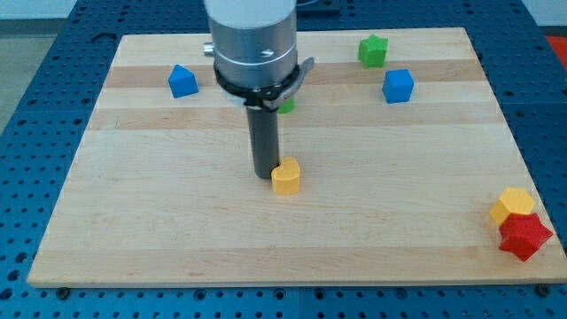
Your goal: Move the yellow heart closer to the yellow hexagon
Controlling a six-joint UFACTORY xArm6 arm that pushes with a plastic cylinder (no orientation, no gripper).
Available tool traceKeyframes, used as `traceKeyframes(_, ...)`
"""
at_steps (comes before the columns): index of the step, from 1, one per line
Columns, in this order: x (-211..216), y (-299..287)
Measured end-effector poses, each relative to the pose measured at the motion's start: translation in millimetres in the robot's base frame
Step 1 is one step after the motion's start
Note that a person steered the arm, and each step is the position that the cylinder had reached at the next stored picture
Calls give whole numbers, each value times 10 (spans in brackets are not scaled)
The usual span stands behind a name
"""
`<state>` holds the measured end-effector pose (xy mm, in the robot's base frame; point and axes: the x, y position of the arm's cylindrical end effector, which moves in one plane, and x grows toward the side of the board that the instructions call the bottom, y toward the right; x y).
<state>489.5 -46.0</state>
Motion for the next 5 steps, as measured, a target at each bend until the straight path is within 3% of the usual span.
traceKeyframes(2, 197, -91)
traceKeyframes(5, 170, 399)
